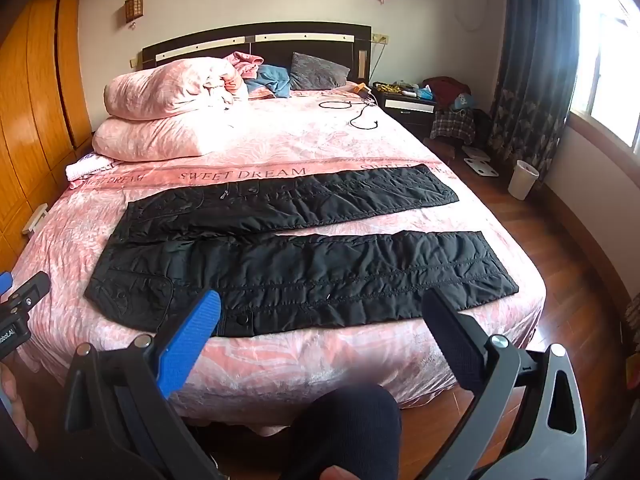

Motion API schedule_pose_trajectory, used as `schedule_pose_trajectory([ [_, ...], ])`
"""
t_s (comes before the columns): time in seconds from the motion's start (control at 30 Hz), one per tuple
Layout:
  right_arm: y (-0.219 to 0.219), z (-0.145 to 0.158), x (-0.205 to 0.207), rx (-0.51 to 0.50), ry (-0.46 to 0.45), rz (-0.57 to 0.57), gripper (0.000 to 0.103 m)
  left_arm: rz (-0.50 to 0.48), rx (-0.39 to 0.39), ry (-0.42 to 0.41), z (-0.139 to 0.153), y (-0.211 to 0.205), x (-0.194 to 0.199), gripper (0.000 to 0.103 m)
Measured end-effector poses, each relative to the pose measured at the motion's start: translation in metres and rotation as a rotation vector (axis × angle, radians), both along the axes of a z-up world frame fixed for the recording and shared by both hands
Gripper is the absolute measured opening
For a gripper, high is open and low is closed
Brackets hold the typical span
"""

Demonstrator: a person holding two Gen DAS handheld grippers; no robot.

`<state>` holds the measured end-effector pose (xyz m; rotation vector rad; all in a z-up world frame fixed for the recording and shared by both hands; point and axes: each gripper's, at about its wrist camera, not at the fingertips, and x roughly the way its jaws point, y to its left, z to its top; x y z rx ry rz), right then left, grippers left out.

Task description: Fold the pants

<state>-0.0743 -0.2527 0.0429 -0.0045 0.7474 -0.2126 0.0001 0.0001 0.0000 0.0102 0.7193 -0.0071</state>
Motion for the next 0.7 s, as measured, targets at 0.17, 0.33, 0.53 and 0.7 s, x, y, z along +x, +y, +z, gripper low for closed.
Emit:
schedule_pose_trajectory([
  [0.17, -0.0006, 0.0004, -0.001, 0.0, 0.0, 0.0, 0.101, -0.001, -0.002, 0.0, 0.0002, 0.0001, 0.0, 0.099],
  [0.33, -0.0022, -0.002, 0.0007, 0.006, 0.005, 0.002, 0.101, -0.002, 0.0, -0.001, 0.0001, -0.0002, -0.0003, 0.099],
  [0.53, -0.0006, -0.0021, -0.0005, 0.005, 0.006, -0.001, 0.101, -0.003, 0.0, -0.001, -0.0001, -0.0002, -0.001, 0.099],
  [0.7, -0.0005, -0.0019, -0.0008, 0.006, 0.006, -0.001, 0.101, -0.002, -0.004, 0.001, 0.0001, 0.0001, 0.0, 0.099],
])
